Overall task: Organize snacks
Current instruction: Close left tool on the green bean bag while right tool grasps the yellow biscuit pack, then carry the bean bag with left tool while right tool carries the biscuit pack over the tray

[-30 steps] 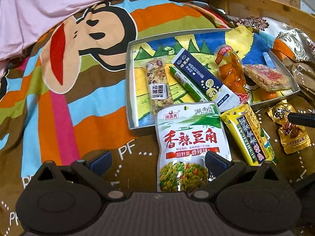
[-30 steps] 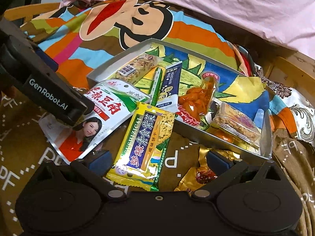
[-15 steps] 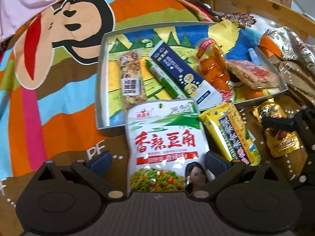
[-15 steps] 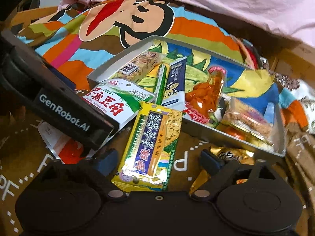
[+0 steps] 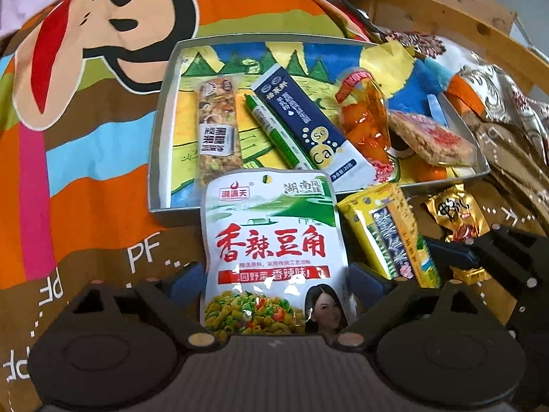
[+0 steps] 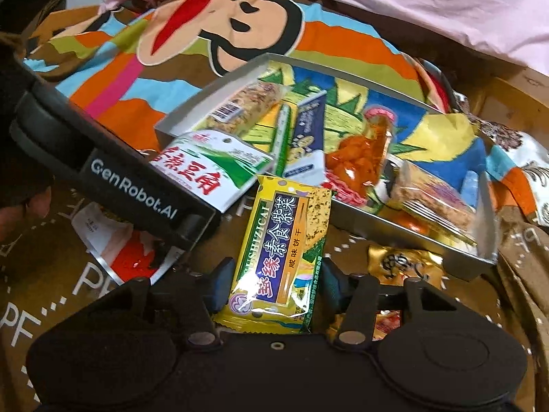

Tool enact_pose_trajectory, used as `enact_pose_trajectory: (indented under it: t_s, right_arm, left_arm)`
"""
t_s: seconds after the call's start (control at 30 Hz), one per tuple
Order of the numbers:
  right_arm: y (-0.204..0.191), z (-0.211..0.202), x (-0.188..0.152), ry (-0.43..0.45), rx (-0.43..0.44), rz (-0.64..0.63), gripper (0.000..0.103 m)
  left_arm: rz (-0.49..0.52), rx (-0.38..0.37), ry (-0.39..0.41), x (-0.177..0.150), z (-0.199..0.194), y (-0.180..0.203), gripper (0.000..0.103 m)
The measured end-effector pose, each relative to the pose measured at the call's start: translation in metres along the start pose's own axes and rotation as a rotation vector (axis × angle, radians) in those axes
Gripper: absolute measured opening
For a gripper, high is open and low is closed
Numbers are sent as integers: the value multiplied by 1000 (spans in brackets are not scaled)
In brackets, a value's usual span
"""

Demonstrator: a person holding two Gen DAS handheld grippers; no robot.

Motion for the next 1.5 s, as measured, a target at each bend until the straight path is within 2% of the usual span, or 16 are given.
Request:
enact_pose_trajectory:
  t_s: [0.13, 0.3, 0.53, 0.7, 0.8, 0.93, 1.1, 1.27, 1.37, 1.5]
  right_arm:
    - [1, 1, -1, -5, -18, -10, 55]
    - [1, 1, -2, -4, -18, -7, 55]
    - [2, 0, -2, -3, -11, 5, 55]
    - [2, -2, -2, -1, -8, 10, 55]
    - [3, -3, -2, 1, -6, 12, 54]
    - [1, -7, -1, 4, 1, 20, 54]
    - [-1, -14, 0, 13, 19, 26, 52]
    - [-1, -20, 1, 23, 24, 22, 51]
    - [-3, -25, -1, 36, 13, 1, 50]
    - [-4, -33, 1, 94, -30, -61, 50]
  left_arm:
    - [2, -3, 0, 1, 4, 0, 94]
    - [-3, -7, -4, 0, 5, 0, 89]
    - [-7, 14, 2, 1, 0, 0, 69]
    - [-39, 3, 3, 0, -4, -1, 66]
    - [-40, 10, 13, 1, -7, 0, 60]
    - [-106, -23, 19, 0, -13, -3, 58]
    - [-262, -102, 57, -2, -27, -12, 57]
    - [-371, -116, 70, -11, -40, -22, 56]
    - [-403, -117, 79, -17, -46, -24, 56]
    - [-409, -126, 127, -13, -60, -20, 56]
Point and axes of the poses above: each gripper's, at about its wrist camera, not at the fingertips, and z roughly the way its jaws point, y to its right, x to its top, the point moved 10 cm from there along z, roughly the way its jaws point, and after that the axes turned 15 degrees about -x, right-handed, at the moved point
